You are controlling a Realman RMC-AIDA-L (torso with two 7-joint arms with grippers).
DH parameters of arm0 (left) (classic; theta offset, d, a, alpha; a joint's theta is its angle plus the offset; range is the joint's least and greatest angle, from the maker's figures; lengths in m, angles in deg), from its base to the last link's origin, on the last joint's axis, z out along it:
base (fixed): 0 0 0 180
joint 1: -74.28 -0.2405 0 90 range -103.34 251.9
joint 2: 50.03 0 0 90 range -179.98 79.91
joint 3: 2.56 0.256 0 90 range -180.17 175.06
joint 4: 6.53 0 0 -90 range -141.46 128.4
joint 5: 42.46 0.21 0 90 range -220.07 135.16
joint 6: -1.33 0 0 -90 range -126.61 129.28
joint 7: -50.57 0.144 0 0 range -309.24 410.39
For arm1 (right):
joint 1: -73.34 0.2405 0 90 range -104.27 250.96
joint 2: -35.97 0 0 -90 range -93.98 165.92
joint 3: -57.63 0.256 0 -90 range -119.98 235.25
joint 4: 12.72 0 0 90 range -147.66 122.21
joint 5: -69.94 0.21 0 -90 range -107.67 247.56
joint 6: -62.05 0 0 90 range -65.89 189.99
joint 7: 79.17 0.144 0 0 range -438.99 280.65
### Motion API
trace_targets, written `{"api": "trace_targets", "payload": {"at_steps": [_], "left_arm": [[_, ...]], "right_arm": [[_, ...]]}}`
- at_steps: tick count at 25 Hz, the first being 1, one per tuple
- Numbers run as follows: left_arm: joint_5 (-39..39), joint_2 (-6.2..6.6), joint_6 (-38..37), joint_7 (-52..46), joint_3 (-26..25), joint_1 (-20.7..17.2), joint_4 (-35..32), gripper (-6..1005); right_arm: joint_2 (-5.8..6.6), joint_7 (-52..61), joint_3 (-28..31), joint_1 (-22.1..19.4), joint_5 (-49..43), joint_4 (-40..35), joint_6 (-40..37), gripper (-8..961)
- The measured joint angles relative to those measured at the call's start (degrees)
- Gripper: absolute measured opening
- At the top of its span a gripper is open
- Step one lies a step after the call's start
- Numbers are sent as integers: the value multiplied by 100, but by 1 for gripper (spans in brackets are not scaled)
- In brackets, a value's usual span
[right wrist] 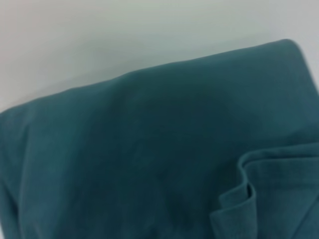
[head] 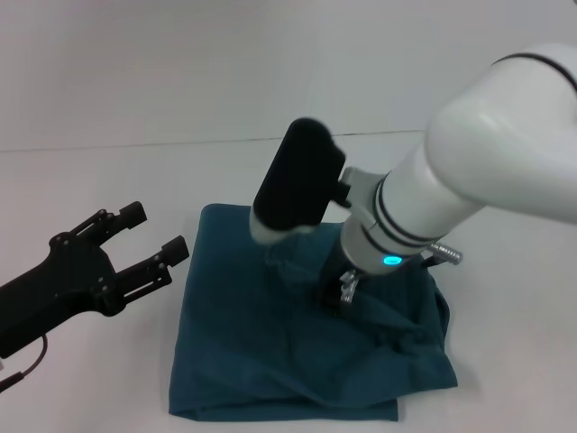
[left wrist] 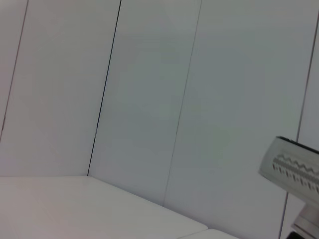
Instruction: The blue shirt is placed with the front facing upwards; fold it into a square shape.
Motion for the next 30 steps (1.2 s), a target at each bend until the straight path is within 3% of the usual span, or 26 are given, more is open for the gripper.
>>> {"api": "trace_targets", "payload": {"at_steps": [7, 16, 24, 30], "left_arm": [[51, 0, -5, 0, 0, 18, 3, 858], [71, 0, -6, 0, 0, 43, 3, 858], [80, 0, -9, 0, 5, 44, 11, 858], [94, 0, -31, 0, 9, 52, 12, 859]], "right_arm": [[2, 15, 791, -128, 11, 65, -64, 47], [46, -28, 2086, -284, -4, 622, 139, 42], [71, 5, 2875, -334, -41, 1182, 604, 54], [57, -21, 3175, -508, 40, 981, 605, 121]]}}
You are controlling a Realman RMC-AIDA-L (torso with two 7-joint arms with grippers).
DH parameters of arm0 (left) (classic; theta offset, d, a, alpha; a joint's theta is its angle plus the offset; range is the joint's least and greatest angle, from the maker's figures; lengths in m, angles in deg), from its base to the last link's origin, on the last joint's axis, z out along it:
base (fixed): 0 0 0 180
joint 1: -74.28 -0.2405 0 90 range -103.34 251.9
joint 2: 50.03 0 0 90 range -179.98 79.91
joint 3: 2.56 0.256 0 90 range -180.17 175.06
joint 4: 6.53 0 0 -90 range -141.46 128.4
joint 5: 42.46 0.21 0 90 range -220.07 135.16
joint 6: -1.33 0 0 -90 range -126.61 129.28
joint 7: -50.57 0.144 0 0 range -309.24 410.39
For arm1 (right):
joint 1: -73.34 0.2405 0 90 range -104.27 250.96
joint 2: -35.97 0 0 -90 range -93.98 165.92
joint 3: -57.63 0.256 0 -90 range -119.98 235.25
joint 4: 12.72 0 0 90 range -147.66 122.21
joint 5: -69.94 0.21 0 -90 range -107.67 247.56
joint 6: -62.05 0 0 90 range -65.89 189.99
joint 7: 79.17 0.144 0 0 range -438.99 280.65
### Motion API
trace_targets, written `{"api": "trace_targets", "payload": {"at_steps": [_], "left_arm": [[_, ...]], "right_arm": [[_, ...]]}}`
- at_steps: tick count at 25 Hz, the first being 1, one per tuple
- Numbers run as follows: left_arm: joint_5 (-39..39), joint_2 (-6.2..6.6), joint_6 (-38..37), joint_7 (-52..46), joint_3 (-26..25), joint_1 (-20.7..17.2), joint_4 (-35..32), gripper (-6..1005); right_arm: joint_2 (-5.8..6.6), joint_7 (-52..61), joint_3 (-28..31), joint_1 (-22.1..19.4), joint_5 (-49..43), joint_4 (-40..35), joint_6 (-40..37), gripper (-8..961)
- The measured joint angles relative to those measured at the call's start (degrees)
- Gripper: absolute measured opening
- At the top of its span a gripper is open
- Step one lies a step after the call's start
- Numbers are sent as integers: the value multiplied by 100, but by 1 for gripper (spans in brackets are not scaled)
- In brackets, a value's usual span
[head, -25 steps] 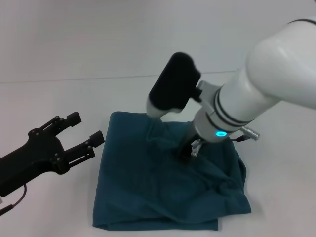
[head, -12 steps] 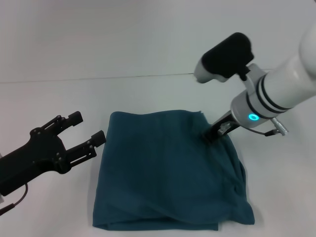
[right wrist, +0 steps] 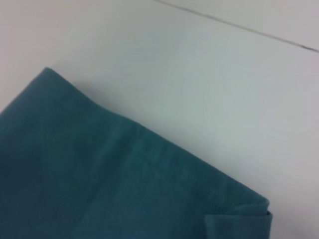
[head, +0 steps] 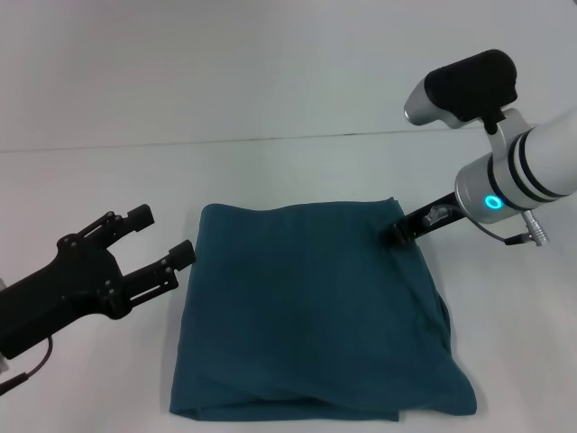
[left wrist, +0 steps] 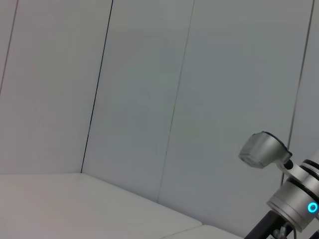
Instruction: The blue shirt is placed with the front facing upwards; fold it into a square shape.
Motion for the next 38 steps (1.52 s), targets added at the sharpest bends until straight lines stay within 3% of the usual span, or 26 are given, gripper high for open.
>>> {"api": "trace_targets", "payload": {"at_steps": [7, 13, 15, 18, 22, 25, 32, 38], "left_arm": [[17, 0, -29, 0, 0, 1, 0, 859], [20, 0, -39, 0, -65, 1, -16, 858], [20, 0, -37, 0, -109, -6, -13, 858], [1, -2, -19, 22, -144, -44, 1, 858], [22, -6, -26, 60, -194, -61, 48, 858], [24, -2, -35, 60, -202, -61, 64, 858], [29, 0, -37, 61, -203, -45, 114, 859], [42, 0, 2, 75, -161, -12, 201, 858]], "right_arm": [[14, 48, 248, -103, 52, -314, -62, 352], [11, -369, 673, -356, 180, -1309, -103, 602], [-28, -790, 669, -600, 599, -1590, 165, 665], [-33, -2013, 509, -1069, 2177, -1409, 730, 759], [-35, -4361, 250, -1475, 4697, -419, 1077, 640], [-38, -6014, 193, -1521, 5960, 732, 977, 546], [-23, -8801, 298, -1529, 7065, 2720, 637, 318], [-20, -9082, 462, -1501, 7248, 3163, 833, 117]]}}
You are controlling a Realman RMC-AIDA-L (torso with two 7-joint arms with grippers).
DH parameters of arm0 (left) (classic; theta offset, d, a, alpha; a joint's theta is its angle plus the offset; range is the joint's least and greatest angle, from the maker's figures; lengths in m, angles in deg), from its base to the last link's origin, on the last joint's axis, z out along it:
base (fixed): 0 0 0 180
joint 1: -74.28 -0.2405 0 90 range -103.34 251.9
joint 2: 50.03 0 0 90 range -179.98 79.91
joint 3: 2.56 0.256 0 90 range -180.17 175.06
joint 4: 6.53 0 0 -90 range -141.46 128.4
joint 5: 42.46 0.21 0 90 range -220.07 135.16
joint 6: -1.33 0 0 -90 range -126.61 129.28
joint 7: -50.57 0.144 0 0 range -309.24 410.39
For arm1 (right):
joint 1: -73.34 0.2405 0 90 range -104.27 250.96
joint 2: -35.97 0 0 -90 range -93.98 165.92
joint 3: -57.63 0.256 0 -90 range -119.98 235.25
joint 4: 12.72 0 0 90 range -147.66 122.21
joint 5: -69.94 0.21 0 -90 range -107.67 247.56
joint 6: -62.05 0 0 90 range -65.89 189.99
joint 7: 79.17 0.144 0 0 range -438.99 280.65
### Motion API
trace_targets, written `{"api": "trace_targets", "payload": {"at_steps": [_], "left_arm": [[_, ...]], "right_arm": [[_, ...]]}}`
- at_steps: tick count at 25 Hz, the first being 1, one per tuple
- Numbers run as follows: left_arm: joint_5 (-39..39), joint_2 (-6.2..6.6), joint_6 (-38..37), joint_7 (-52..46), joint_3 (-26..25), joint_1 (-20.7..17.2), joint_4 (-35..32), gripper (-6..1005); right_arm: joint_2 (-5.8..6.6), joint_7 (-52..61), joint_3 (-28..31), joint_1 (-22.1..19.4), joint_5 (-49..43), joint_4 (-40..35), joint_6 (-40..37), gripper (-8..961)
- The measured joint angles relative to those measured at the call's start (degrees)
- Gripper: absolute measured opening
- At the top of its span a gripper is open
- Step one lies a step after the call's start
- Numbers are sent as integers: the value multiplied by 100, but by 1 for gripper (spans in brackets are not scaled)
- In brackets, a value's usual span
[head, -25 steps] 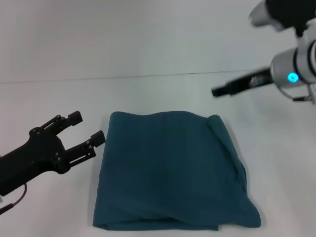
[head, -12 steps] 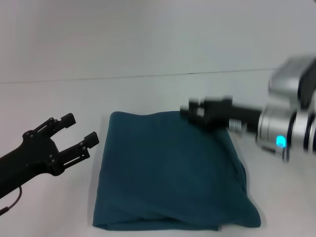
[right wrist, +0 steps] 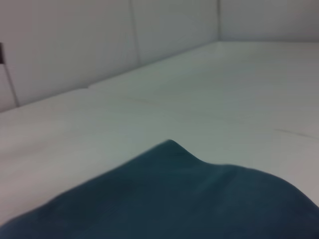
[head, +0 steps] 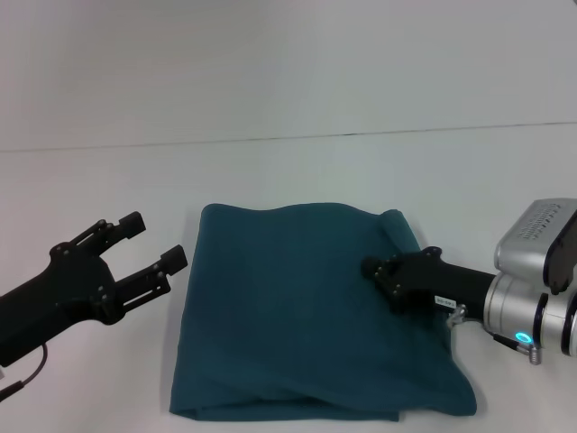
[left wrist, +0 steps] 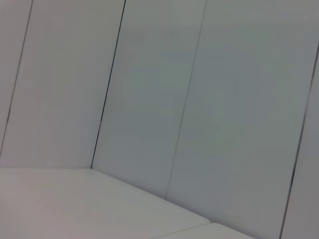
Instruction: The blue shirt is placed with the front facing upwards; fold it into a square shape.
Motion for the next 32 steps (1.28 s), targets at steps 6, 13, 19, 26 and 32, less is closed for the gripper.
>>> {"api": "trace_targets", "payload": {"at_steps": [6, 13, 19, 26, 32], "left_arm": [[3, 0, -18, 4, -20, 4, 10, 858], [3, 0, -9, 4, -1, 10, 10, 858], [3, 0, -48, 4, -2, 10, 10, 859], [3, 0, -46, 4, 2, 2, 10, 859], [3, 0, -47, 4, 3, 15, 19, 859]], "right_arm": [[-5, 42, 484, -28, 20, 137, 509, 6], [-26, -15, 1138, -46, 27, 202, 780, 6], [-28, -592, 1423, -147, 197, 423, -663, 5], [-60, -2002, 753, 312, 153, 1290, -900, 5], [-71, -2177, 898, 494, 776, 1539, -62, 6]]}}
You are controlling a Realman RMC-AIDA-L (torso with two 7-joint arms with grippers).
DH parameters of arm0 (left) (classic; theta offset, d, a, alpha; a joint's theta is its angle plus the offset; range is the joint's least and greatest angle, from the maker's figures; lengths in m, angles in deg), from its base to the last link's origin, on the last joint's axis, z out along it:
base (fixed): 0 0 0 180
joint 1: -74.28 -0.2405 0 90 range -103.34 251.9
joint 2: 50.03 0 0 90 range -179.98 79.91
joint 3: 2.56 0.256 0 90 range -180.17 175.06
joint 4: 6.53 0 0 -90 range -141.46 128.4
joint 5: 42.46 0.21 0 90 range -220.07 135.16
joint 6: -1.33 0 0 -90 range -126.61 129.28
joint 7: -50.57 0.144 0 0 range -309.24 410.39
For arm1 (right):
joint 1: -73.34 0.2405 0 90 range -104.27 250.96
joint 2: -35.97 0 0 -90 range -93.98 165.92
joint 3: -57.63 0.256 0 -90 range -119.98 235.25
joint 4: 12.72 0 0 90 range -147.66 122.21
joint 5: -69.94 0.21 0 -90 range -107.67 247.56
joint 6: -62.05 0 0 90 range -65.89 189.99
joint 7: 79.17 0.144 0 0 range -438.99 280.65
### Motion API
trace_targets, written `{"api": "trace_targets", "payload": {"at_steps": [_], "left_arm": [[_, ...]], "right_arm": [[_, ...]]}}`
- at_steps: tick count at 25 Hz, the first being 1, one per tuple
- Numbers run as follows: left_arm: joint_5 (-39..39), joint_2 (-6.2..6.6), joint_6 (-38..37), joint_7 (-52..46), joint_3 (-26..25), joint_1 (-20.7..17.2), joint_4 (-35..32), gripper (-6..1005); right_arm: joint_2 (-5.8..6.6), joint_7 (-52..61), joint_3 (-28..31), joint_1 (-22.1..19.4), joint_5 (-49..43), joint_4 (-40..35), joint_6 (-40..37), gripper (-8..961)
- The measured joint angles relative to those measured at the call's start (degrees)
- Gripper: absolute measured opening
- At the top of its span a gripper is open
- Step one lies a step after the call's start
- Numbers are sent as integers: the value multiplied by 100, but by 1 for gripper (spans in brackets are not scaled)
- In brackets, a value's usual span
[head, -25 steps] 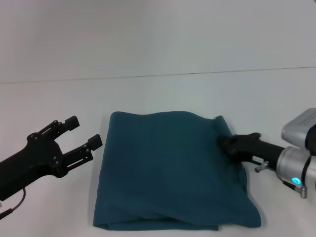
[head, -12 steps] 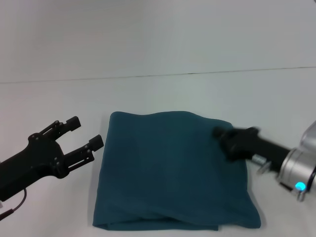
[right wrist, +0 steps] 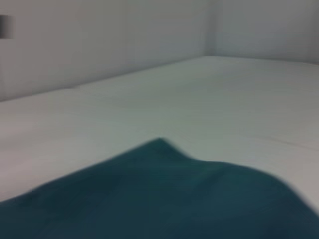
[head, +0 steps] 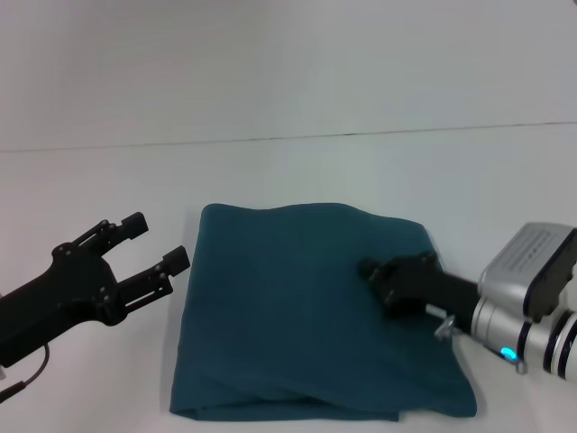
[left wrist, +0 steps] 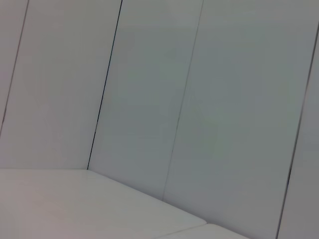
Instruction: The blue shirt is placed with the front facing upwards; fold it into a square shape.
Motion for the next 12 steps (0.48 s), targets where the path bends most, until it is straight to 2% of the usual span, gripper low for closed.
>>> {"api": "trace_targets", "payload": {"at_steps": [4, 6, 9, 12], "left_arm": [[0, 0, 1, 0, -1, -2, 0, 858], [0, 0, 0, 0, -1, -7, 0, 858], [0, 0, -2, 16, -7, -30, 0, 859], [0, 0, -18, 43, -20, -53, 0, 859]], "right_arm": [[1, 5, 10, 5, 713, 4, 613, 6], [5, -20, 11, -36, 1039, 5, 578, 6], [21, -63, 0, -142, 1300, -10, -67, 6], [23, -107, -196, -112, 1110, 2, -850, 6]]}}
